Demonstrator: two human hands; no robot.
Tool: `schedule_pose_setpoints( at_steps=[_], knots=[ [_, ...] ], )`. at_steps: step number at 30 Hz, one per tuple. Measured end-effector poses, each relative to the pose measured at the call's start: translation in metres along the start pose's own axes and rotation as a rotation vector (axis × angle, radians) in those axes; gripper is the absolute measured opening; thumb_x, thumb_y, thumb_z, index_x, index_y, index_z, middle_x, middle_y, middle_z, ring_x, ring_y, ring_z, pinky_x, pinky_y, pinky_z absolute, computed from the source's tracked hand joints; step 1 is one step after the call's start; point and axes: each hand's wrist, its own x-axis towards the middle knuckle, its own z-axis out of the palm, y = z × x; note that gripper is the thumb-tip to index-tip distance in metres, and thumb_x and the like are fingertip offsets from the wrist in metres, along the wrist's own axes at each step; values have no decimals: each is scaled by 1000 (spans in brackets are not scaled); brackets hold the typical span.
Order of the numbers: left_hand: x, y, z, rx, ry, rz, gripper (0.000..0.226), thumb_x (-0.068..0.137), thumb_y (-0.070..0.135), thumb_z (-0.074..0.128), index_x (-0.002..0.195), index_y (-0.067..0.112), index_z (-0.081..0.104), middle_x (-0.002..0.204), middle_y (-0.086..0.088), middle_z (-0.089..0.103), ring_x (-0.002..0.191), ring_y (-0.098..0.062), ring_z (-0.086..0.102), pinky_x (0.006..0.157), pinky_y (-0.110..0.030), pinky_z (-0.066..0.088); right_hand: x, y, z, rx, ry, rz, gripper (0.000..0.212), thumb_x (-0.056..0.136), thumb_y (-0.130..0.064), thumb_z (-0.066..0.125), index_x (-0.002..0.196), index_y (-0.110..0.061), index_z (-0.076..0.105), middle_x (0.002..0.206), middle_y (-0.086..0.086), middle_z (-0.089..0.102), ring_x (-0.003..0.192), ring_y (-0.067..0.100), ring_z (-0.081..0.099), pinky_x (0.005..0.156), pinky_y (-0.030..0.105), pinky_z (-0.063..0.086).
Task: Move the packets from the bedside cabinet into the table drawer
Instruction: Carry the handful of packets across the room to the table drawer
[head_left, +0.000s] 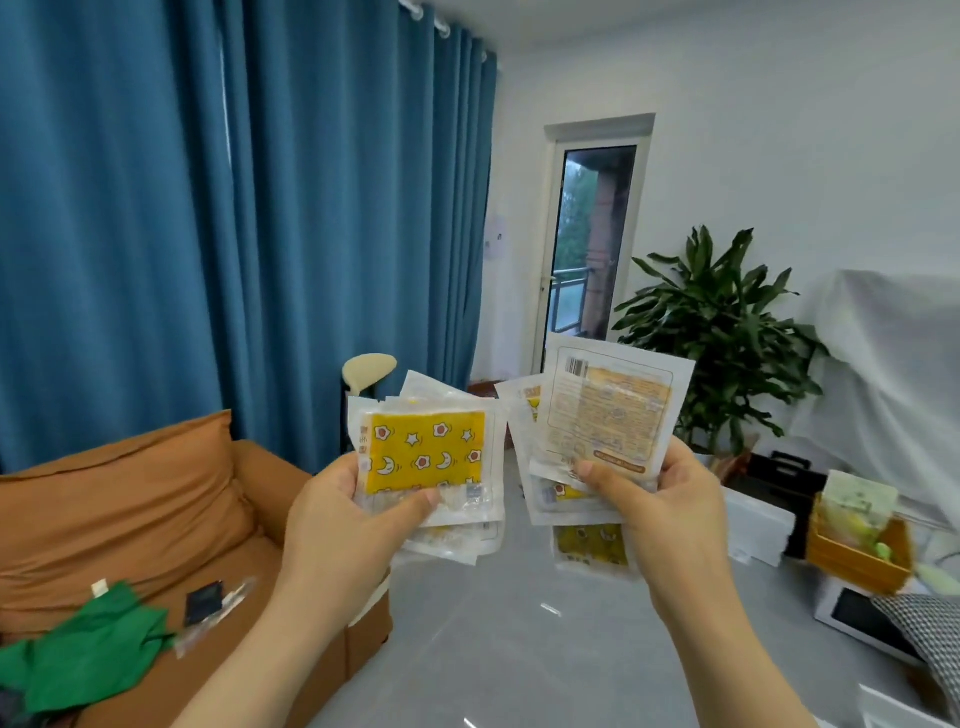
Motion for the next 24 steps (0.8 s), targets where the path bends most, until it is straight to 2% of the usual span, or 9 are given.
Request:
schedule_pose_setpoints(
  at_steps=[3,7,9,13,18,22,24],
  knots=[
    [52,-15,10,-25,-51,17,25,72,13,79,91,26,70,82,15,74,79,0,69,57,-8,50,34,17,18,-17,53,14,36,72,-2,78,94,-30,69,92,-15,74,88,1,69,82,29,55],
    [126,-35,30,-27,-155,-1,26,73,18,79,94,28,68,84,16,73,82,-3,68,64,-15,48,78,42,40,-57,142,19,38,72,-2,78,94,-32,68,91,-18,74,87,0,69,72,18,55],
    [154,-46,46,-40,-216,-6,26,73,18,79,94,28,68,86,16,72,82,0,66,62,-13,46,97,56,45,-83,185,24,37,72,-2,78,92,-32,68,88,-22,73,86,-2,69,67,13,53],
    [195,-67,87,-84,-314,-51,25,74,12,77,88,29,65,82,17,69,72,6,65,50,-6,45,130,81,45,-154,247,56,37,72,-2,78,91,-33,67,89,-19,74,86,-1,69,71,16,51],
    [241,-90,148,-104,-397,-44,25,74,16,78,88,32,64,83,19,69,79,6,62,57,-8,41,174,118,24,-205,347,85,36,72,-1,78,94,-29,69,96,-11,74,93,7,69,83,33,56],
    [274,-105,208,-112,-430,-41,25,74,16,79,88,31,65,82,18,70,79,5,63,58,-10,42,215,150,-5,-210,401,91,36,71,2,78,97,-23,72,95,-9,75,92,9,70,86,38,56],
    [289,-109,242,-99,-461,-31,25,74,16,79,89,31,65,82,18,69,75,8,63,55,-6,41,238,167,-24,-215,439,105,37,71,2,78,99,-21,71,97,-7,75,94,11,70,87,41,56]
  ],
)
